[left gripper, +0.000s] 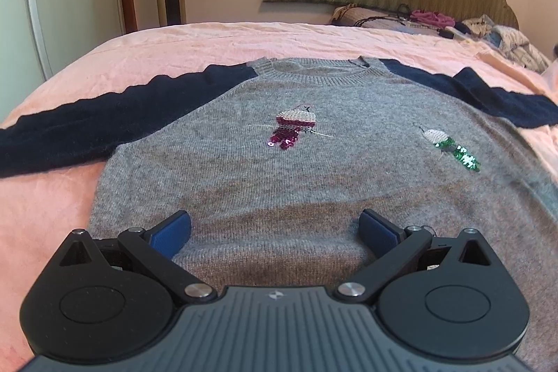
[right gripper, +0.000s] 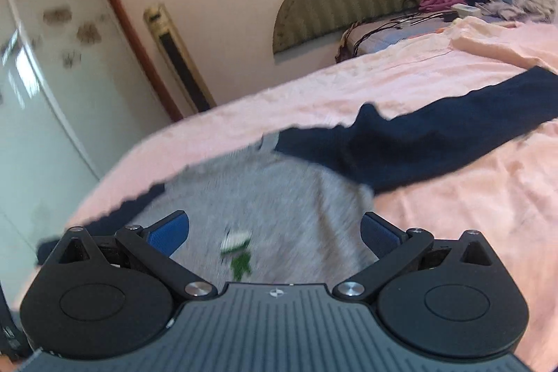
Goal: Fold small clothes
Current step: 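Grasp the navy sleeve cuff with the right gripper and fold it across the sweater body, then grasp the other navy sleeve with the left gripper and fold it across the body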
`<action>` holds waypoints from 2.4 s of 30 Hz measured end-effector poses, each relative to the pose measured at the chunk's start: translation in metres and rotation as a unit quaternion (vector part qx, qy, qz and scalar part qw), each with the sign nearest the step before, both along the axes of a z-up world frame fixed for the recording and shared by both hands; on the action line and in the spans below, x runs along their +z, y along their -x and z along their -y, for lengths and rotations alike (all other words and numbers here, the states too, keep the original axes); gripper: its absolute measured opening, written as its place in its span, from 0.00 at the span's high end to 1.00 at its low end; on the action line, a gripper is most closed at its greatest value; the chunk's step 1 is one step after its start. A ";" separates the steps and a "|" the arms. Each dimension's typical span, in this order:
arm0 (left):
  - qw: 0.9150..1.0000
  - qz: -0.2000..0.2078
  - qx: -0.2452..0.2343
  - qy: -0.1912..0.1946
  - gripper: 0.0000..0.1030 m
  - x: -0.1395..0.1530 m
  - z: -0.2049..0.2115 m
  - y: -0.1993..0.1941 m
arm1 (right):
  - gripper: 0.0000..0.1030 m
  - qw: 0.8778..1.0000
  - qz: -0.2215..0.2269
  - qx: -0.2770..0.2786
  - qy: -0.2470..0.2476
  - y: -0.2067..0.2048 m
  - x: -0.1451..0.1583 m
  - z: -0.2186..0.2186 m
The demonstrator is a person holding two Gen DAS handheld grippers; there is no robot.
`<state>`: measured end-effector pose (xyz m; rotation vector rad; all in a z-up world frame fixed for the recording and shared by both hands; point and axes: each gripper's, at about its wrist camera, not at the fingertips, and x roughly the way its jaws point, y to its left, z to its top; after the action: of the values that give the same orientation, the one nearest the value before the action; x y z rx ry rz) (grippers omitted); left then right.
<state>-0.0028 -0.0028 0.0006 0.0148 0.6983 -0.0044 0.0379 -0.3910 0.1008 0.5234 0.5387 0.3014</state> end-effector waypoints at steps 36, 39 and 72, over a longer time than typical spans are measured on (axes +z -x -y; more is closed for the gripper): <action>1.000 0.006 -0.002 0.024 0.00 0.001 -0.005 -0.001 | 0.39 0.985 0.002 0.172 -0.032 -0.087 0.003 -0.163; 1.000 0.008 -0.002 0.030 0.00 0.001 -0.007 -0.001 | 0.21 0.987 0.017 0.157 -0.039 -0.060 -0.008 -0.168; 0.993 0.017 0.053 0.108 0.86 0.005 -0.061 -0.054 | 0.04 0.994 0.018 0.099 -0.048 -0.023 -0.055 -0.089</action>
<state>0.0508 0.0579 0.0058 -0.2293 0.6608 0.0230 0.0606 -0.3017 0.0459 0.5566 0.5435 0.5271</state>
